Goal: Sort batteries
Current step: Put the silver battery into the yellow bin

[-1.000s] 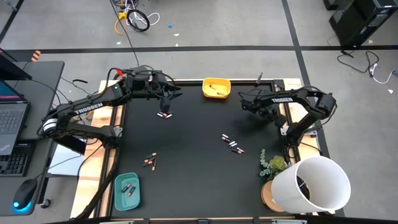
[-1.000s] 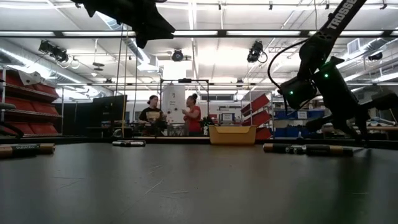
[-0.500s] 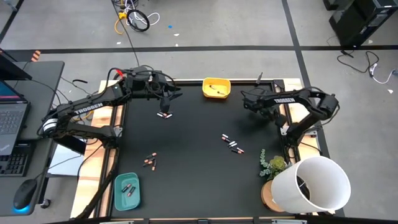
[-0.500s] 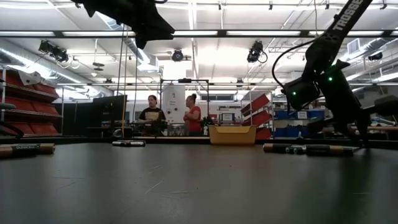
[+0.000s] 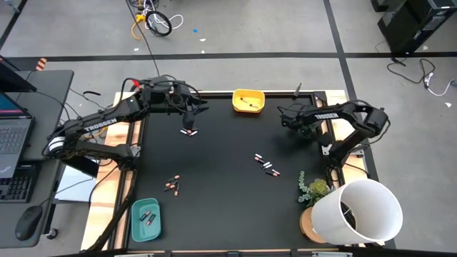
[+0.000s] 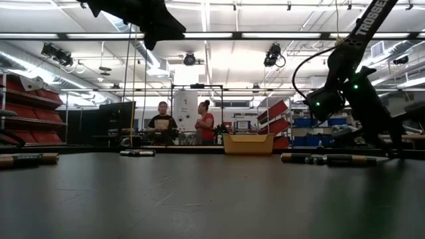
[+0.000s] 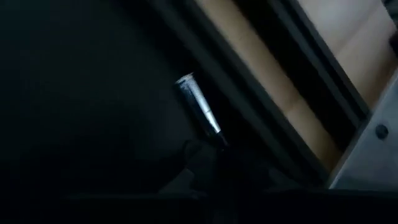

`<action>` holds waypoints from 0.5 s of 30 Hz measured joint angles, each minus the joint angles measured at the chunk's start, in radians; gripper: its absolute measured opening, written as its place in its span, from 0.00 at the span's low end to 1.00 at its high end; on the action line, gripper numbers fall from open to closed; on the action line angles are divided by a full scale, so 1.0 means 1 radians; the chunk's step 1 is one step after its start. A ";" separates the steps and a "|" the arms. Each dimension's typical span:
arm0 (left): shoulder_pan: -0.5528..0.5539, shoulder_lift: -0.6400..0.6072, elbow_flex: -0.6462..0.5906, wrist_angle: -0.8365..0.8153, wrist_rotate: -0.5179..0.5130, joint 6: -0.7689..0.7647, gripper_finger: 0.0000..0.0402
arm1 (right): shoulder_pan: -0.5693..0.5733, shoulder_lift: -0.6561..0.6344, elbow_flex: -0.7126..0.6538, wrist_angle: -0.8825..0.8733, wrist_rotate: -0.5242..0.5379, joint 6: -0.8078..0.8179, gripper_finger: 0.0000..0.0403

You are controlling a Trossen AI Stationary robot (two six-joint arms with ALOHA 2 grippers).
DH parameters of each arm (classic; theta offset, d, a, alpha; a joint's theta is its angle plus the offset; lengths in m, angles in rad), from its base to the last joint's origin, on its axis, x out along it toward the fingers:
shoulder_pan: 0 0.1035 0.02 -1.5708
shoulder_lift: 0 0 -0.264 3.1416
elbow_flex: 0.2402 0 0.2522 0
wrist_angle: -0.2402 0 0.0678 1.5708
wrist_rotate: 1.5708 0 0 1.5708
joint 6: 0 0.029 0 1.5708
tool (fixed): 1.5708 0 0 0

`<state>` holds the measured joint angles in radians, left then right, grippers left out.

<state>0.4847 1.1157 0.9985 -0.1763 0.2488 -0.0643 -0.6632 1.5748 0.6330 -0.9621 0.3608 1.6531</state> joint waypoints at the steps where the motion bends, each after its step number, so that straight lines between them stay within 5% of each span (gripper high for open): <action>1: 0.000 -0.003 0.000 -0.001 0.003 0.000 0.34 | -0.010 -0.003 0.007 0.015 -0.001 -0.031 0.10; 15: 0.000 -0.005 0.000 0.033 0.007 0.006 0.34 | 0.105 0.000 0.181 0.190 -0.118 -0.378 0.09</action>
<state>0.4847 1.1103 0.9985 -0.1433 0.2558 -0.0580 -0.5586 1.5745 0.8145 -0.7723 0.2432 1.2749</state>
